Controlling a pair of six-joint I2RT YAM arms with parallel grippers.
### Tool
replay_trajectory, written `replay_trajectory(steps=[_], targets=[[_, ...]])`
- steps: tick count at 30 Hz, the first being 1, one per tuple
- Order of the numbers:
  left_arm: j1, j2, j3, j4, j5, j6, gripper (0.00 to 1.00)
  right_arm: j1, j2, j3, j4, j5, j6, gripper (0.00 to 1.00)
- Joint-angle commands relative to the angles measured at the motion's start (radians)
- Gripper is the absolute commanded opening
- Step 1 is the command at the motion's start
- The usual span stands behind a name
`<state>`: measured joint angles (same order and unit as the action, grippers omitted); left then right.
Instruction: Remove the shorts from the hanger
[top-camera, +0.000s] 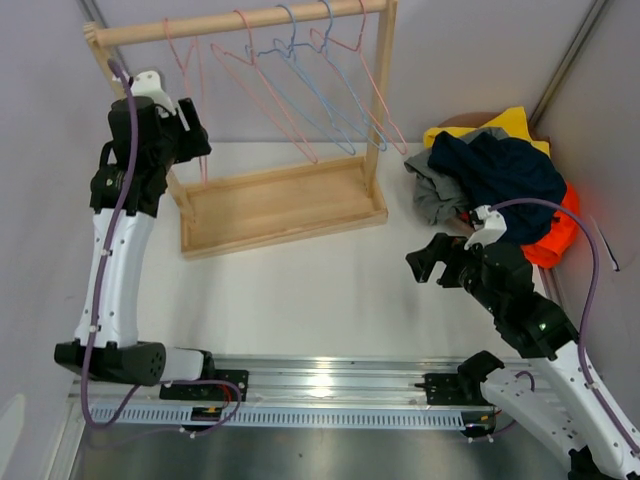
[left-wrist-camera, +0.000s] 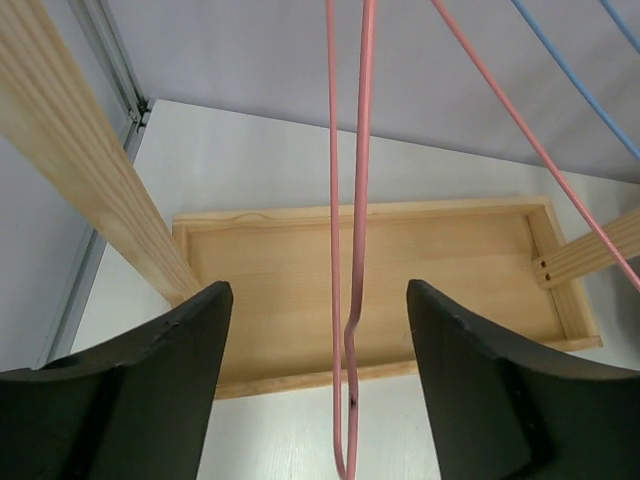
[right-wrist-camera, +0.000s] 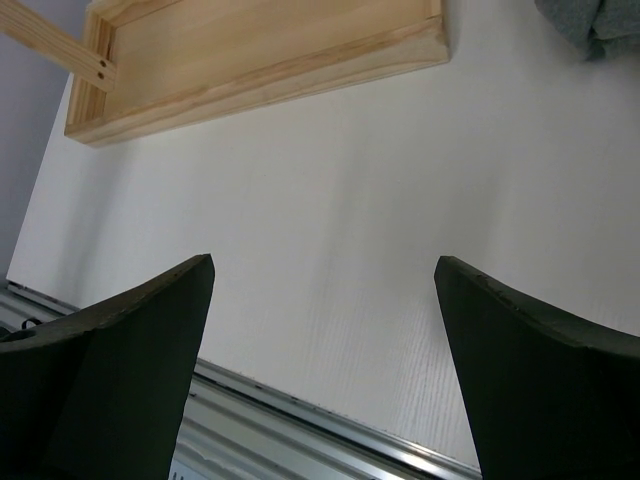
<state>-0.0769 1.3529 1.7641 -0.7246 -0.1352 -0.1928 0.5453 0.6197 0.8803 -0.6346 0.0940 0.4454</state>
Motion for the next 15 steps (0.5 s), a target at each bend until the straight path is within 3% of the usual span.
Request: replay_trajectory(steps=[1,7,11,15], targets=[[0.005,-0.099,-0.04,0.016,0.054,-0.014,0.78,0.008,-0.005,0.068,-0.002,0.023,0.004,0.99],[0.005,-0.242,-0.1,0.005,0.127,-0.04,0.9,0.01,0.011,0.132,-0.03,0.026,-0.004,1.0],[0.005,-0.378,-0.187,0.04,0.323,-0.066,0.99,0.012,0.011,0.18,-0.06,0.029,-0.014,0.99],[0.003,-0.552,-0.337,0.073,0.485,-0.083,0.99,0.013,0.017,0.268,-0.114,0.055,-0.065,0.99]])
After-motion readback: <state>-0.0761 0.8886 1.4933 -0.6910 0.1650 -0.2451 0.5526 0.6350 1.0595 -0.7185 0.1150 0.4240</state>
